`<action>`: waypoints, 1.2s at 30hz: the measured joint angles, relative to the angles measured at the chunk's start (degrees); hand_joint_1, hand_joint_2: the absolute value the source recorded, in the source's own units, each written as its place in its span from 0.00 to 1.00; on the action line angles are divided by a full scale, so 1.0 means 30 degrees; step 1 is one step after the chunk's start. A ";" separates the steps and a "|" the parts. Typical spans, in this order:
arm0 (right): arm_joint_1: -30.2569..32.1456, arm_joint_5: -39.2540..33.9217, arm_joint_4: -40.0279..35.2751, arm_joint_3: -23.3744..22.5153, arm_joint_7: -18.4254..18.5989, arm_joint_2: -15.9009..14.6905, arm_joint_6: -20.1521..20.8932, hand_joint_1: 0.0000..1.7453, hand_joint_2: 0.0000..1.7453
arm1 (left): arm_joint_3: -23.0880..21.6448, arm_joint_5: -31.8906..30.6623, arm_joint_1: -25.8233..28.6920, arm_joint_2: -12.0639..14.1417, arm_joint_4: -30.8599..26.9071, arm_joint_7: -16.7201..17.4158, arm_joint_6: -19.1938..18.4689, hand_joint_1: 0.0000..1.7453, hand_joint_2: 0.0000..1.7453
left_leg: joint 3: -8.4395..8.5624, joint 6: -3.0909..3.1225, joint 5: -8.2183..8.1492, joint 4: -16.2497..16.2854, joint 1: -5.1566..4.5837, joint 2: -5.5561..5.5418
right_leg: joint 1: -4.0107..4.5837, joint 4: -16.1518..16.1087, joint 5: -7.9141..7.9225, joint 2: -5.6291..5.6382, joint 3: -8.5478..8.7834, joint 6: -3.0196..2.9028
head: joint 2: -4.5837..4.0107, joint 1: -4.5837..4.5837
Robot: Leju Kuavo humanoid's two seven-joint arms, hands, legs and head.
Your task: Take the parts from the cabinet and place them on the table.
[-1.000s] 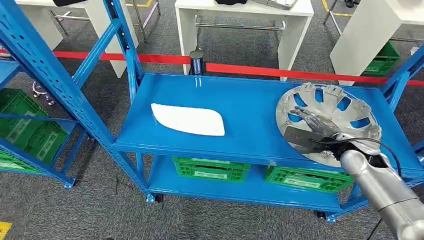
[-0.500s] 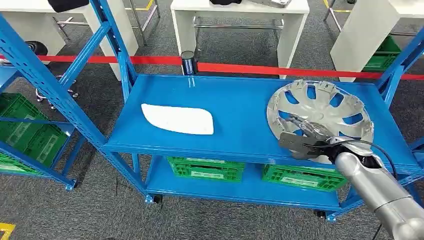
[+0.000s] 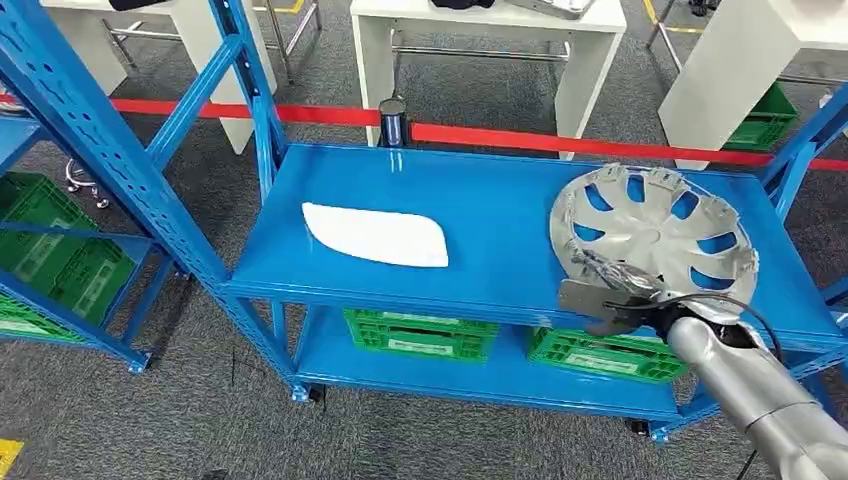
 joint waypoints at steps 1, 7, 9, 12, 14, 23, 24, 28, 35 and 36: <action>-0.0051 -0.0029 0.0080 0.0000 0.0000 0.0000 0.0000 0.00 1.00 | 0.0000 -0.0014 -0.0018 -0.0021 0.0000 -0.0007 0.0000 0.00 0.00 | 0.0000 -0.0069 -0.0049 0.0086 0.0015 -0.0001 | -0.0051 -0.1817 0.0694 -0.0033 0.0939 0.0202 | 0.0000 0.0000; -0.0293 -0.0240 0.0568 -0.0015 -0.0022 0.0029 0.0036 0.00 1.00 | 0.0109 -0.0051 -0.0082 0.0029 0.0000 -0.0037 -0.0007 0.00 0.00 | -0.0209 -0.0617 -0.0230 0.0438 -0.0040 -0.0072 | 0.0031 -0.4162 0.1352 -0.0041 0.2128 -0.0605 | -0.0007 0.0000; -0.0440 -0.0240 0.0663 -0.0022 -0.0007 0.0044 0.0051 0.00 1.00 | 0.0138 -0.0058 -0.0081 0.0058 0.0000 -0.0044 -0.0007 0.00 0.00 | -0.0696 -0.0888 -0.1003 0.1421 0.0029 -0.0070 | -0.0113 -0.4202 0.1392 -0.0050 0.2176 -0.0769 | -0.0007 -0.0110; -0.0467 -0.0248 0.0882 -0.0014 -0.0007 0.0139 0.0190 0.00 1.00 | 0.0233 -0.0109 -0.0093 0.0058 0.0000 -0.0051 0.0000 0.00 0.00 | -0.2739 -0.1133 -0.3047 0.5915 0.0229 -0.0065 | -0.0079 -0.4188 0.1431 -0.0048 0.2099 -0.0836 | -0.0007 -0.0117; -0.0563 -0.0248 0.1144 0.0000 -0.0007 0.0219 0.0306 0.00 1.00 | 0.0262 -0.0138 -0.0092 0.0044 0.0000 -0.0058 0.0000 0.00 0.00 | -0.2931 -0.1153 -0.2796 0.6370 0.0301 -0.0066 | -0.0077 -0.4184 0.1434 -0.0047 0.2118 -0.0832 | 0.0000 -0.0117; -0.1102 -0.0167 0.2003 0.0015 0.0066 0.0349 0.0386 0.00 1.00 | 0.0321 -0.0320 -0.0149 0.0153 0.0000 -0.0182 0.0000 0.00 0.00 | 0.0299 -0.0309 -0.0324 0.0043 0.0274 -0.0050 | -0.0030 -0.4240 0.1604 -0.0026 0.1956 -0.0208 | 0.0000 -0.0102; -0.1104 -0.0167 0.2091 0.0029 0.0065 0.0335 0.0386 0.00 1.00 | 0.0328 -0.0342 -0.0170 0.0131 0.0000 -0.0190 0.0000 0.00 0.00 | 0.0359 -0.0186 -0.0223 -0.0085 0.0191 -0.0005 | 0.0005 -0.3779 0.1299 -0.0024 0.1712 -0.0259 | -0.0007 -0.0043; -0.1061 -0.0218 0.2360 0.0051 0.0051 0.0350 0.0386 0.32 1.00 | 0.0394 -0.0379 -0.0170 0.0087 0.0000 -0.0211 0.0000 0.00 0.00 | 0.0158 -0.0058 -0.0141 -0.0065 0.0048 0.0020 | -0.0013 0.1757 -0.0807 -0.0027 -0.0928 -0.0424 | -0.0007 0.0015; -0.1279 -0.0423 0.2448 -0.0007 -0.0161 0.0342 0.0379 0.95 1.00 | 0.0481 -0.0641 -0.0170 0.0095 0.0000 -0.0211 -0.0146 0.00 0.00 | 0.0045 -0.0463 -0.0407 0.0364 -0.0071 -0.0089 | 0.0016 -0.4243 0.1428 -0.0046 0.2137 -0.0278 | -0.0001 -0.0007; -0.1297 -0.0459 0.2448 -0.0007 -0.0226 0.0350 0.0364 0.94 1.00 | 0.0481 -0.0656 -0.0162 0.0102 0.0000 -0.0211 -0.0168 0.00 0.00 | 0.0057 -0.0499 -0.0391 0.0354 -0.0034 -0.0083 | 0.0088 -0.4233 0.1415 -0.0038 0.2135 -0.0344 | -0.0007 0.0007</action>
